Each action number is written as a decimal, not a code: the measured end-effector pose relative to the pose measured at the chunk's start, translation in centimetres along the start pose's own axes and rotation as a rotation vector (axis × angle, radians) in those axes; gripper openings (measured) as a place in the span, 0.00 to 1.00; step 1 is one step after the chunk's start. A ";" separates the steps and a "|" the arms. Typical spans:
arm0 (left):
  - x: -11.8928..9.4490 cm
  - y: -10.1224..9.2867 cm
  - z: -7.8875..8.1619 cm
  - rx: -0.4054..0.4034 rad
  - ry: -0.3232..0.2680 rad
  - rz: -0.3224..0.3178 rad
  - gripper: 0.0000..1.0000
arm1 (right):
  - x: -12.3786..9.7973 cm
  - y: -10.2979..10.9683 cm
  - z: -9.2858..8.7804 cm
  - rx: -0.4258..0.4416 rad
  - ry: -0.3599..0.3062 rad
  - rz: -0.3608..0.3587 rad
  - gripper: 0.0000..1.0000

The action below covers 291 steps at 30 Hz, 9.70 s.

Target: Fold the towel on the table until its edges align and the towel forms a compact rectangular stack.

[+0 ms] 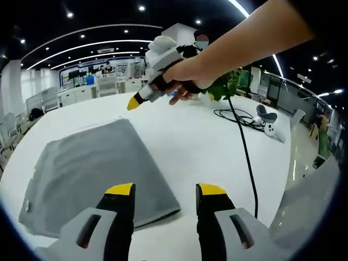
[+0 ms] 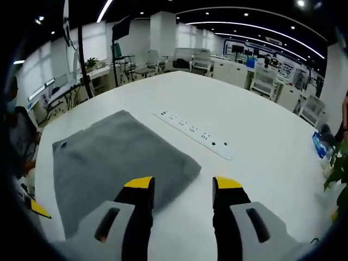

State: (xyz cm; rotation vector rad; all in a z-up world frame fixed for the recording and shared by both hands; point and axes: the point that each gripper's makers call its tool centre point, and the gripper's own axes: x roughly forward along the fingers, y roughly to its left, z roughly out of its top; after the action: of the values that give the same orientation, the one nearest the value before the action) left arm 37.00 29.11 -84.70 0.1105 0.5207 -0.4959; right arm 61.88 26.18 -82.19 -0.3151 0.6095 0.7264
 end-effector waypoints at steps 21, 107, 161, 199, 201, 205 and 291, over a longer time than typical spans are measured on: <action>3.1 -0.5 -3.5 0.056 0.118 -0.054 0.38 | 3.7 0.7 -2.1 0.033 0.032 0.043 0.34; 5.7 -15.5 -4.3 0.015 0.225 -0.342 0.02 | -3.1 -6.1 -13.9 0.120 0.208 -0.026 0.02; -3.1 -5.8 7.9 -0.275 -0.118 -0.264 0.02 | -6.2 -2.6 -1.8 0.223 0.119 -0.103 0.01; -10.8 4.5 7.0 -0.306 -0.307 -0.110 0.02 | -1.6 6.5 8.2 0.073 0.087 -0.098 0.01; -11.1 4.9 6.7 -0.311 -0.311 -0.102 0.02 | -1.4 6.8 8.5 0.069 0.085 -0.096 0.01; -11.7 6.1 6.1 -0.347 -0.317 -0.081 0.02 | -0.7 7.8 9.0 0.058 0.087 -0.086 0.01; -10.6 13.8 -9.2 -0.385 -0.045 0.071 0.03 | 12.3 17.4 4.7 -0.011 0.148 0.069 0.04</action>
State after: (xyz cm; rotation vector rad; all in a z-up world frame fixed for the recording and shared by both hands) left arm 31.55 47.81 -87.70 -0.2495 0.5572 -0.3206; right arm 58.88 47.19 -87.18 -0.3618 0.7598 0.7779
